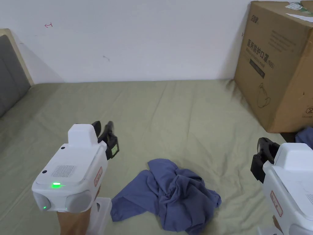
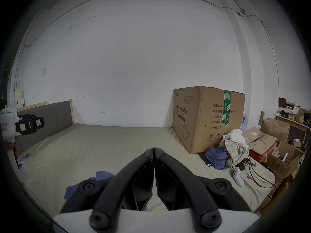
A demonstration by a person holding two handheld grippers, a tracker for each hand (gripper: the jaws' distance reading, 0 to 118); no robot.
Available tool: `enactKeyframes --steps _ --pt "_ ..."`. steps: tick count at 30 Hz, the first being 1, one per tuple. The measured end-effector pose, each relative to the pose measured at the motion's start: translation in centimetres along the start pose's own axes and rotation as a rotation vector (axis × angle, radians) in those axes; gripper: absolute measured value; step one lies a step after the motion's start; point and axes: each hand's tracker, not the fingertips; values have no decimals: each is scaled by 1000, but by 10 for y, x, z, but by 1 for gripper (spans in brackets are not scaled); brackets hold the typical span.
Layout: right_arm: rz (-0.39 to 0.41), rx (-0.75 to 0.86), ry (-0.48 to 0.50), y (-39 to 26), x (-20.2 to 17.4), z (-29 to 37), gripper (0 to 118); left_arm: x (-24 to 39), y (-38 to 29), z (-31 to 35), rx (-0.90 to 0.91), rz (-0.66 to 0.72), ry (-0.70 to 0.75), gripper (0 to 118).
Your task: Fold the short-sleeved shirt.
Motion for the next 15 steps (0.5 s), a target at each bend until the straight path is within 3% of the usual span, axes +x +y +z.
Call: enactKeyframes --steps 1,2,9,15 --pt "1 2 3 1 -1 0 0 -3 -2 0 -6 -4 0 9" --pt "3 3 5 1 -3 -1 0 -5 -3 1 -16 -6 3 2" --pt "11 -1 18 0 -7 -4 0 -15 -14 -6 -121 24 -3 0" --pt "9 -20 22 -7 -7 -11 0 -26 -47 -49 -434 86 -26 0"
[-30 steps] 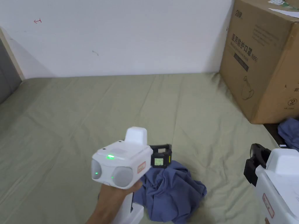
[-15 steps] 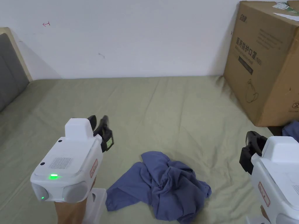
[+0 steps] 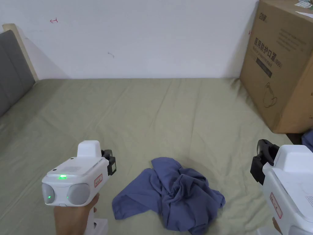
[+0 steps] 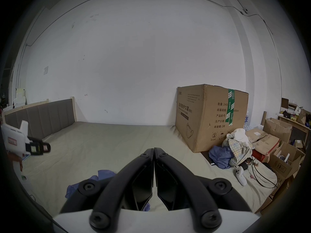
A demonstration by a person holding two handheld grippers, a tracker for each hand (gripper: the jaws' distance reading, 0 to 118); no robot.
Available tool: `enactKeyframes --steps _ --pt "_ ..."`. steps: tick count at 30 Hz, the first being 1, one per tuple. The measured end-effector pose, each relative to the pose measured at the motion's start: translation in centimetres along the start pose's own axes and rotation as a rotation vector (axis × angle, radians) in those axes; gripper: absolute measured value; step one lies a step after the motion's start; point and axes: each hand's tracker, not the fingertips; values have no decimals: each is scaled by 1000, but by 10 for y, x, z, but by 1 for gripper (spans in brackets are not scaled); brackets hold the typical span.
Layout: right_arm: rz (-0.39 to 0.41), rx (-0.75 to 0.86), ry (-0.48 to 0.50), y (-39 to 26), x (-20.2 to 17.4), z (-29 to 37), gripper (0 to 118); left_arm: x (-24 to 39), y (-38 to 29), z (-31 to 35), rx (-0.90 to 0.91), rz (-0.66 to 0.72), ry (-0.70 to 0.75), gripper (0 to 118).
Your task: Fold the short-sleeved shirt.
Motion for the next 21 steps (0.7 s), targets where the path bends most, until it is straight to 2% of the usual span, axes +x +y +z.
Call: enactKeyframes --steps 6,9,10,12,14,16,17,18,21 --pt "4 -37 -2 -11 2 -11 0 -13 -36 -66 -271 55 -16 0" --pt "7 -58 -8 -17 5 -18 0 -16 -56 -89 -348 89 -12 0" --pt "6 -67 -11 -19 6 -21 0 -17 -62 -97 -379 94 -15 6" --pt "3 -85 -14 -24 8 -27 0 -17 -71 -108 -406 106 4 8" --pt "2 -104 -17 -29 10 -33 0 -16 -79 -117 -462 113 4 36" --pt "-3 -121 -16 -34 12 -38 0 -15 -85 -125 -486 117 18 77" --pt "-4 -130 -16 -36 12 -40 0 -14 -89 -127 -484 115 25 85" --pt "-4 -137 -16 -38 13 -42 0 -12 -91 -129 -486 110 35 89" --pt "-8 -163 -14 -46 14 -49 0 -7 -97 -140 -513 76 62 89"
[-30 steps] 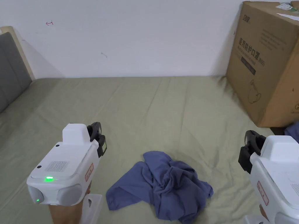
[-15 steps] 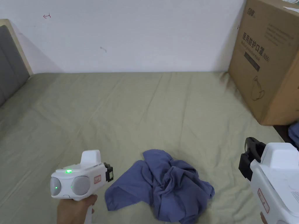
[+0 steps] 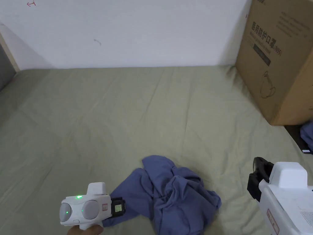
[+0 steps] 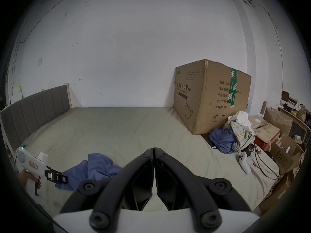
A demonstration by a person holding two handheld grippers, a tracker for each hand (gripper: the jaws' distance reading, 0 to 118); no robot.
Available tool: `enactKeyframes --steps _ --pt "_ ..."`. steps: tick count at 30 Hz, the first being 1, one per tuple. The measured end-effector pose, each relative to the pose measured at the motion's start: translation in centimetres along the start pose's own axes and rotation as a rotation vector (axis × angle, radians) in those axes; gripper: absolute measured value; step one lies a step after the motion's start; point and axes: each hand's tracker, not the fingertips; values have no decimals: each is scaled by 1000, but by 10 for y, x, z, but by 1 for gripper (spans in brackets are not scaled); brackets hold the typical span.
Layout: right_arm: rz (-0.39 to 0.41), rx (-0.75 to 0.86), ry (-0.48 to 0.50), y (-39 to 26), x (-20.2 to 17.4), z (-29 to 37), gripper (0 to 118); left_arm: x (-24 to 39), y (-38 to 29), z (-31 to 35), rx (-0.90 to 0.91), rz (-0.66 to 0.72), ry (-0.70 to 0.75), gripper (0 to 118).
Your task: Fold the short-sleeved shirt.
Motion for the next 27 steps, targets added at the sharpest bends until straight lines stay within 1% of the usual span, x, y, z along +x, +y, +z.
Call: enactKeyframes --steps 1,3,4,6,7,8,9,10,11,12,13,14,15,17,21,22,24,26,27 --pt "-3 -10 1 -2 1 -3 0 2 -1 -5 -15 -16 12 88" --pt "-7 -27 3 -6 1 -8 0 8 -3 -7 -22 -42 34 82" --pt "-8 -40 4 -9 2 -11 1 11 -5 -6 -8 -61 40 73" --pt "-15 -73 9 -15 2 -19 1 16 -6 -1 15 -101 42 50" --pt "-21 -99 16 -18 3 -24 2 19 -6 1 21 -135 46 31" --pt "-29 -127 24 -22 3 -31 2 20 -8 4 28 -164 21 11" --pt "-27 -164 26 -27 2 -39 4 20 -7 6 31 -167 -27 7" --pt "-25 -197 36 -31 1 -47 12 20 -8 8 35 -153 -62 6" --pt "-18 -231 40 -36 -1 -56 29 22 -8 11 43 -152 -27 6" --pt "-10 -275 50 -41 -3 -67 48 22 -9 20 80 -165 -30 6" --pt "-12 -321 68 -46 -5 -78 72 21 -8 29 118 -160 -43 6" --pt "-14 -366 89 -51 -8 -88 83 19 -7 35 124 -152 -53 6" --pt "-26 -410 110 -57 -10 -98 87 17 -6 41 129 -145 -68 6" --pt "-27 -473 120 -72 -14 -118 87 12 -3 52 153 -129 -90 6" --pt "-5 -590 107 -99 -22 -150 87 9 -1 63 169 -107 -126 6" --pt "3 -609 114 -107 -24 -155 83 8 -1 64 171 -107 -128 6" --pt "1 -630 134 -115 -29 -161 74 9 -2 64 172 -114 -127 6" --pt "-65 -664 181 -122 -30 -165 54 6 -4 63 169 -111 -128 6" --pt "-81 -665 200 -121 -31 -164 43 4 -4 62 164 -105 -130 6"
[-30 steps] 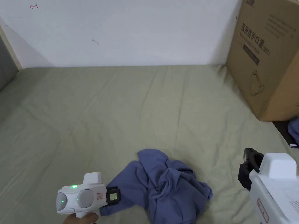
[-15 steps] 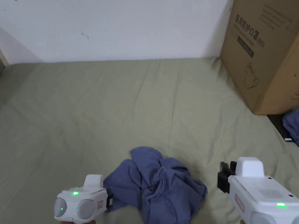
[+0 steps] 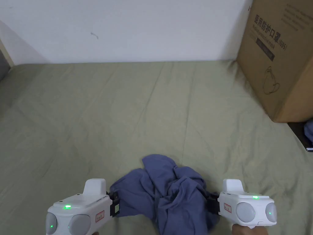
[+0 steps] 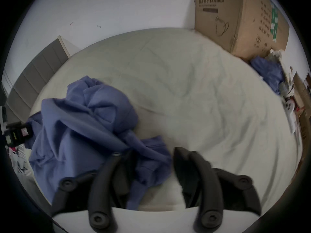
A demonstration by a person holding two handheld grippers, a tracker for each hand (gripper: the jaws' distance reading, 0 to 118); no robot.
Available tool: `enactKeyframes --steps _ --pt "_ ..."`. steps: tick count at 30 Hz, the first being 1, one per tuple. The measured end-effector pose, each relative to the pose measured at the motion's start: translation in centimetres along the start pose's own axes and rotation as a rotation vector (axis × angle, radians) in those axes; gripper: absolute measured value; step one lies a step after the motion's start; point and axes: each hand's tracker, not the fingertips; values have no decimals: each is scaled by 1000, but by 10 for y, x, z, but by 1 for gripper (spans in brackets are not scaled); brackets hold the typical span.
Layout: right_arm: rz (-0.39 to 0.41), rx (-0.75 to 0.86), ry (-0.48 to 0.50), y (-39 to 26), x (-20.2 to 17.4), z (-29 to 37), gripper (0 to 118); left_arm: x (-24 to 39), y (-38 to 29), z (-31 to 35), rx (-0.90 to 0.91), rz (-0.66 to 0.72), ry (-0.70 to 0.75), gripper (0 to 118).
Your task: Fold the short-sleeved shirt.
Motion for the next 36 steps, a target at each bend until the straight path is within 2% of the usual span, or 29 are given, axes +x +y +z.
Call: enactKeyframes --steps 2,3,5,16,21,26,30,33,36 --pt "31 18 -2 2 -7 5 14 -4 -2 -1 1 21 -6 6" --pt "61 23 4 2 -15 14 6 -6 -3 1 1 32 -12 6" --pt "114 51 -10 3 -23 28 6 -9 -3 5 9 59 -26 6" --pt "148 375 -44 58 7 162 6 -22 37 63 178 117 -61 6" --pt "153 497 -72 98 11 222 6 -41 90 99 294 93 -6 6" --pt "151 598 -102 148 17 262 6 -64 154 142 419 128 47 6" --pt "164 662 -136 197 24 275 6 -78 207 168 477 141 69 6" --pt "151 695 -124 231 25 282 6 -79 245 185 534 120 112 6" --pt "173 731 -129 259 19 288 6 -77 280 198 572 90 137 6"
